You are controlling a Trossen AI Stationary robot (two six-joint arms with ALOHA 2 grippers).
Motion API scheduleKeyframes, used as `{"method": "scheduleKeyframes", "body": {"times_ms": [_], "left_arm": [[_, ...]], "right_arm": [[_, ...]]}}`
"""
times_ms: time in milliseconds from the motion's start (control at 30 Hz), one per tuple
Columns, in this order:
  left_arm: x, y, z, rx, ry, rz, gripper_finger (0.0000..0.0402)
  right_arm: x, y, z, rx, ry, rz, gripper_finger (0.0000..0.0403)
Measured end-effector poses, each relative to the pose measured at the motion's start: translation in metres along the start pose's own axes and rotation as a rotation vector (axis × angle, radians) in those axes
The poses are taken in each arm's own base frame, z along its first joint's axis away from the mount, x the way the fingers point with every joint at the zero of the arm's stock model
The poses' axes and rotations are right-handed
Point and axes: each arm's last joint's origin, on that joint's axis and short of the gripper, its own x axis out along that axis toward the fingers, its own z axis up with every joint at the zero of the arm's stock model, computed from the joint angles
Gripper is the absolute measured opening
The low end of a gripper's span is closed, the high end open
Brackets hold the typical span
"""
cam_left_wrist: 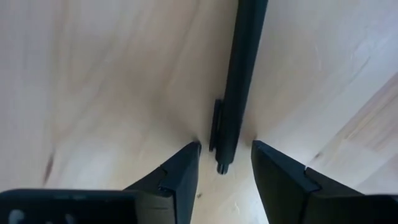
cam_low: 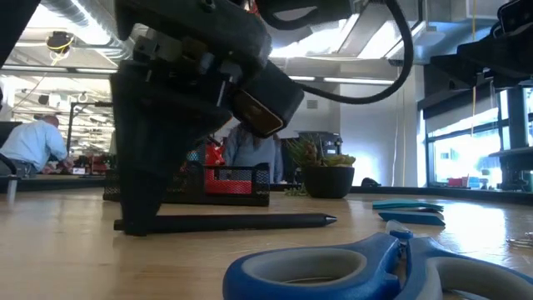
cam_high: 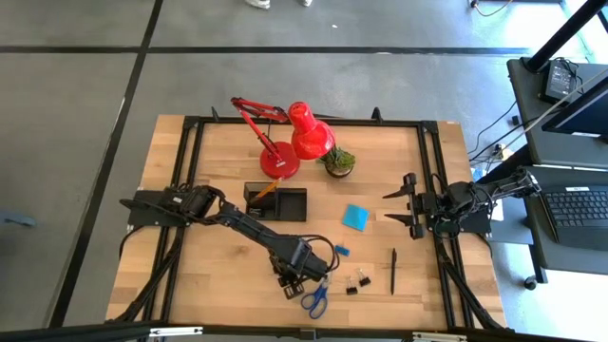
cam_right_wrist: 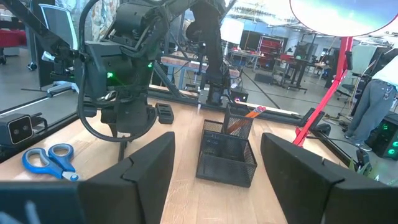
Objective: Pick and place office supplies into organizer
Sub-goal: Put the left black pen into the black desk organizer
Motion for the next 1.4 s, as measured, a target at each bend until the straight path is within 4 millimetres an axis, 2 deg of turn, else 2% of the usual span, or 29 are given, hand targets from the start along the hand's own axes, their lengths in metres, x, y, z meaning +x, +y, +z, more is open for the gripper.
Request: {"method": "scheduleKeyframes", "body": {"times_ms": [300, 933, 1200, 1400], "left_arm": [[-0.0003, 0.0001, 0.0024, 0.006, -0.033, 0.009, 0.0133], [0.0002, -0.0007, 0.0001, 0.017, -0.035, 0.025, 0.0078], [0.0001, -0.0009, -0.0001, 0.103, -0.051, 0.043, 0.0053], [0.0, -0.0009, -0.0001, 0.175, -0.053, 0.048, 0.0049]], "right_arm": [[0.0, 0.0, 0.0, 0.0, 0.0, 0.0, 0.0242], [0.0, 0.0, 0.0, 0.0, 0.0, 0.0, 0.0242], [0.0, 0.0, 0.0, 0.0, 0.0, 0.0, 0.0242], [0.0, 0.0, 0.0, 0.0, 0.0, 0.0, 0.0242]]}}
